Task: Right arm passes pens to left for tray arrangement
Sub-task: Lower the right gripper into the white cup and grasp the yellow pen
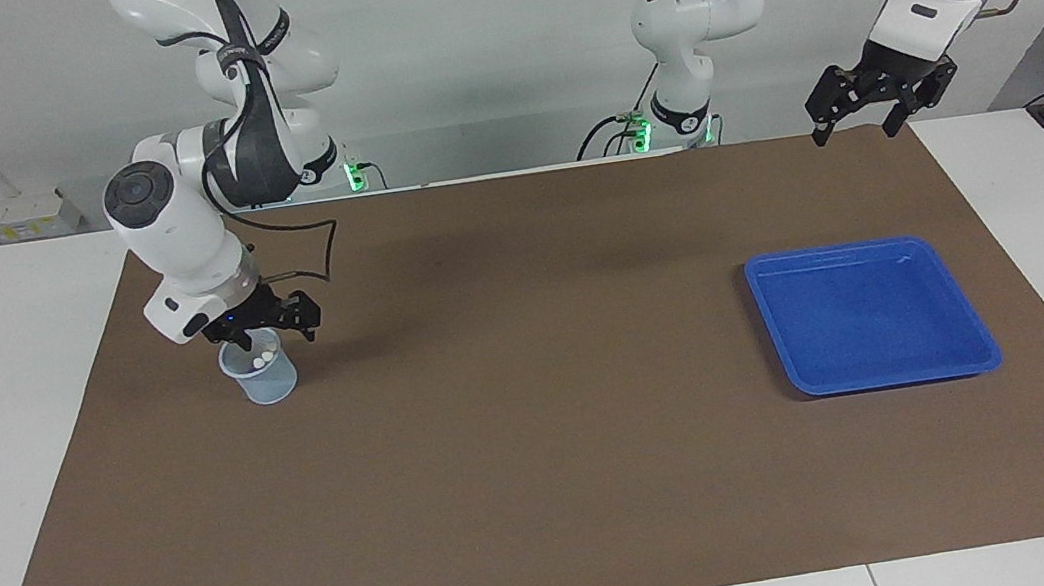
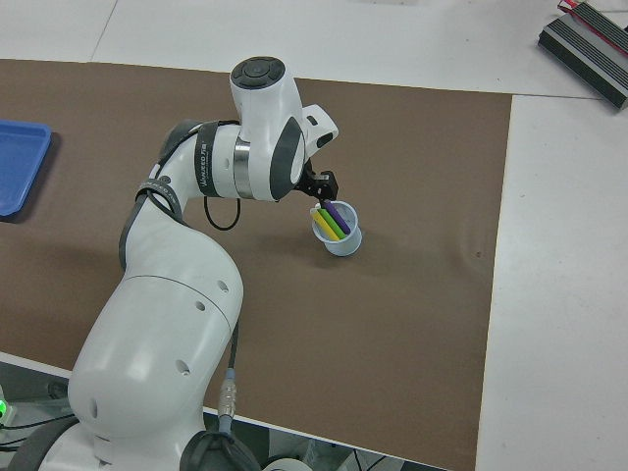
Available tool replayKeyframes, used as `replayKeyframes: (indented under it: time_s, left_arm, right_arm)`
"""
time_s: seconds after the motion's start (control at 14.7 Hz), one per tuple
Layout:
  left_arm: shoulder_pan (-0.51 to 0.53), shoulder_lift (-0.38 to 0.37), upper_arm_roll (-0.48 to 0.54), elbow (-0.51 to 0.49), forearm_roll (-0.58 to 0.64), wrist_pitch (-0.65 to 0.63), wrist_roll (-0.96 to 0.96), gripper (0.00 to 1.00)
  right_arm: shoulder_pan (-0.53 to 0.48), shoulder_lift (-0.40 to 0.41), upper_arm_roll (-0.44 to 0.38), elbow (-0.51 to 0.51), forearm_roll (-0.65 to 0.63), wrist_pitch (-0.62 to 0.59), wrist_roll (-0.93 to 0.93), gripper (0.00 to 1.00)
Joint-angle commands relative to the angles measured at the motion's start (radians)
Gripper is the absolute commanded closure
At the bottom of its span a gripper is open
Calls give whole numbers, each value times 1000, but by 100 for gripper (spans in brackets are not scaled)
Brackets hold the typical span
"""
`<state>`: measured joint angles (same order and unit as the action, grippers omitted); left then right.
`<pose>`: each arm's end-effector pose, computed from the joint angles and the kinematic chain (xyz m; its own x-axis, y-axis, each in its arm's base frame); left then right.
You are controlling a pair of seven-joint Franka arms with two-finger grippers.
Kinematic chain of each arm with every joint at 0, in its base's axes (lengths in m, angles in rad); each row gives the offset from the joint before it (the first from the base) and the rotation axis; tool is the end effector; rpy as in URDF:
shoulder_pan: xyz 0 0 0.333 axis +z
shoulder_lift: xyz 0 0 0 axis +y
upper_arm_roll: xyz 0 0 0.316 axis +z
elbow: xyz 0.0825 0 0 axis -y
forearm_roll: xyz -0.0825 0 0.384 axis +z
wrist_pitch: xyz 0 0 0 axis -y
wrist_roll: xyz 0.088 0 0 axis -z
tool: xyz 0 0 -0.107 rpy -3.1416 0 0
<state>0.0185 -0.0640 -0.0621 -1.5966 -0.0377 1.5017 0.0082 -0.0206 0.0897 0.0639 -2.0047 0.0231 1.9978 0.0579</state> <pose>0.5266 -0.0284 0.6411 0.9981 -0.0541 -0.0307 -0.0531 -0.9980 0.0340 0.5610 0.0252 0.4049 0.9949 -0.0241 -0.0977 -0.0261 -0.9995 -0.0201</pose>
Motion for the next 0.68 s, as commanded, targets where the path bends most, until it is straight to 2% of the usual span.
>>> replayKeyframes:
  time_s: [0.0, 0.2, 0.41, 0.61]
  left_arm:
    - [23, 4, 8, 18, -19, -15, 4, 0]
    - [34, 3, 4, 15, -19, 5, 6, 0]
    - [29, 4, 2, 18, -19, 6, 6, 0]
    - [31, 4, 1, 20, -19, 6, 6, 0]
  right_arm:
    - [-19, -28, 4, -43, 20, 15, 11, 0]
    - [-39, -25, 4, -63, 20, 22, 10, 9]
    - [-47, -30, 4, -72, 18, 15, 10, 23]
    - [-50, -33, 4, -80, 18, 15, 10, 31]
